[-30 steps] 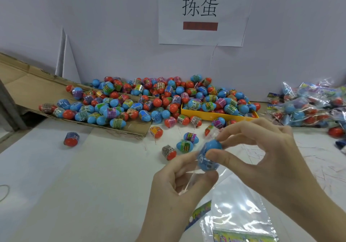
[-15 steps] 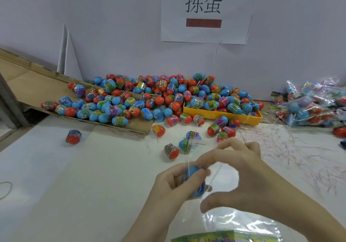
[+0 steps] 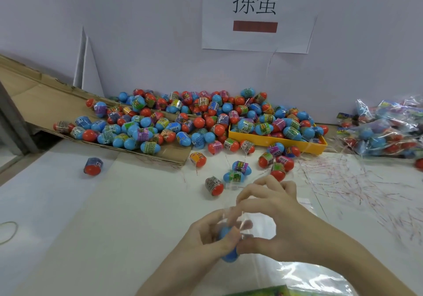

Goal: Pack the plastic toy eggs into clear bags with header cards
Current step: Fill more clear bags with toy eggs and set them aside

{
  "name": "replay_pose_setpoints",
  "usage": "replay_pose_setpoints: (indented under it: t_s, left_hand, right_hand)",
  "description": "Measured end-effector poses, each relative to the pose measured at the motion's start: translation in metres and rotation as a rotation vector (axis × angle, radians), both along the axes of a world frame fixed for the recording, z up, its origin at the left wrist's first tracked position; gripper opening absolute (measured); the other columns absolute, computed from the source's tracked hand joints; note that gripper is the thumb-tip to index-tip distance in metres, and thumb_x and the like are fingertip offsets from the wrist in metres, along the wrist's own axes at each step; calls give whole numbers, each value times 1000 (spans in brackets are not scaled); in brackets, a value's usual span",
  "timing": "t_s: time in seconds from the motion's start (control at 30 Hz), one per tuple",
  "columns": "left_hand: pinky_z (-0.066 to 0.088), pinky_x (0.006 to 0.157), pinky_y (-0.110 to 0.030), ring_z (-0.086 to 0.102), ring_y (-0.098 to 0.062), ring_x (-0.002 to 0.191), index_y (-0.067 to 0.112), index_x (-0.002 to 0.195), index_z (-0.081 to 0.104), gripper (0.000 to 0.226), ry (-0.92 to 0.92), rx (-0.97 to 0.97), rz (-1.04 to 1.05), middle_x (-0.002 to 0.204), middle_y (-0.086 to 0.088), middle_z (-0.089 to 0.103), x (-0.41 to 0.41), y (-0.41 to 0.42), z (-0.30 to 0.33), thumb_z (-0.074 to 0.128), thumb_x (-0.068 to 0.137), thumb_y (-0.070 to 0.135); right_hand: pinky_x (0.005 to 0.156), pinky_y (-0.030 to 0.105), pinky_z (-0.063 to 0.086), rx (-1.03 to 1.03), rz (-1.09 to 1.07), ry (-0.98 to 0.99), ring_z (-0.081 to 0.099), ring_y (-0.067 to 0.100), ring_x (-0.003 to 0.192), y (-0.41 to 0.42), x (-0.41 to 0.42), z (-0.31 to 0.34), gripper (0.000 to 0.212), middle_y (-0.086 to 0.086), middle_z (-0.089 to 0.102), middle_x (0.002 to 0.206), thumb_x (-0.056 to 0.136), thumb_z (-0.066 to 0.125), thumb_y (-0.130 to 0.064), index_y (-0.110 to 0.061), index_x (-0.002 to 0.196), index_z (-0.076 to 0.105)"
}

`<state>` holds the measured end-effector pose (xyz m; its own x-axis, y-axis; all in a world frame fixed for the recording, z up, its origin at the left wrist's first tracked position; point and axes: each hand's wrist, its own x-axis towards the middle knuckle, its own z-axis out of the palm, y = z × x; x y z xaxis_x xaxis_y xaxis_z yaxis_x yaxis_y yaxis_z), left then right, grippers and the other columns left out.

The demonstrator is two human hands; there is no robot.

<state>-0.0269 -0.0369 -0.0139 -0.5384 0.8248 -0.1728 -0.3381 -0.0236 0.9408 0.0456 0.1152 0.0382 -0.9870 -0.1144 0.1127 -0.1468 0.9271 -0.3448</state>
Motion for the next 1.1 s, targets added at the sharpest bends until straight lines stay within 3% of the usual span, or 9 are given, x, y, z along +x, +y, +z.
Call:
replay_pose_setpoints:
  t_s: [0.23, 0.33, 0.4, 0.47, 0.6, 0.8, 0.87, 0.97, 1.1]
  left_hand:
    - [53, 72, -19, 69, -15, 93, 17, 102, 67, 44, 58, 9, -6, 96, -5, 74, -1, -6, -5, 73, 61, 6]
    - [54, 67, -22, 71, -24, 85, 17, 96, 71, 48, 20, 16, 60, 93, -9, 74, -1, -5, -8, 79, 51, 5]
    - [54, 68, -22, 71, -25, 84, 16, 99, 67, 54, 44, -20, 107, 91, -6, 75, -1, -3, -8, 80, 48, 7]
    - [55, 75, -26, 71, -23, 85, 16, 100, 65, 58, 69, -49, 128, 89, -5, 75, 0, -2, -8, 82, 44, 11]
    - [55, 76, -26, 71, -19, 84, 12, 94, 68, 54, 65, -73, 132, 86, -7, 75, 2, -2, -9, 83, 42, 12]
    - [53, 66, -21, 71, -19, 81, 16, 88, 72, 54, 65, -58, 132, 85, -9, 74, 4, -1, -9, 85, 35, 18]
    - [53, 64, -20, 71, -18, 78, 16, 87, 71, 47, 74, -48, 148, 84, -9, 74, 4, -2, -9, 84, 42, 9]
    - [53, 63, -19, 71, -17, 79, 15, 91, 70, 45, 76, -30, 183, 85, -6, 75, 4, -1, -8, 79, 48, 6]
    - [54, 64, -18, 71, -19, 84, 16, 93, 69, 45, 56, 4, 209, 88, -2, 75, 7, 0, -4, 88, 52, 10]
  right_hand:
    - [96, 33, 6, 52, 119, 34, 2, -4, 129, 2, -4, -2, 17, -31, 33, 125, 75, 61, -46, -36, 86, 69]
    - [101, 29, 23, -416, 94, 153, 29, 0, 128, 8, -15, 12, 21, -28, 48, 122, 70, 63, -44, -40, 90, 68]
    - [80, 11, 39, -767, -85, 261, 51, -6, 102, 13, -35, 20, 16, -24, 61, 103, 72, 61, -45, -40, 84, 69]
    - [74, 17, 44, -595, -225, 265, 53, -5, 87, 14, -60, 18, 16, -21, 62, 91, 79, 57, -48, -39, 88, 67]
    - [89, 33, 36, 142, -180, -56, 42, 14, 102, 18, -90, -9, 42, -7, 56, 110, 83, 56, -50, -30, 120, 57]
    - [77, 27, 48, 132, -110, -79, 56, 14, 91, 13, -95, -14, 32, -1, 63, 105, 81, 63, -31, -20, 111, 63]
    - [69, 17, 50, 13, -132, -22, 58, 10, 82, 14, -94, -10, 27, -3, 65, 100, 80, 66, -24, -18, 106, 64]
    - [54, 7, 44, -465, -259, 94, 57, 1, 70, 21, -80, 12, 25, -8, 64, 89, 76, 70, -10, -21, 97, 61]
    - [56, 8, 45, -993, -198, 170, 64, 0, 67, 23, -42, 40, 25, -12, 70, 76, 70, 70, -17, -23, 90, 56]
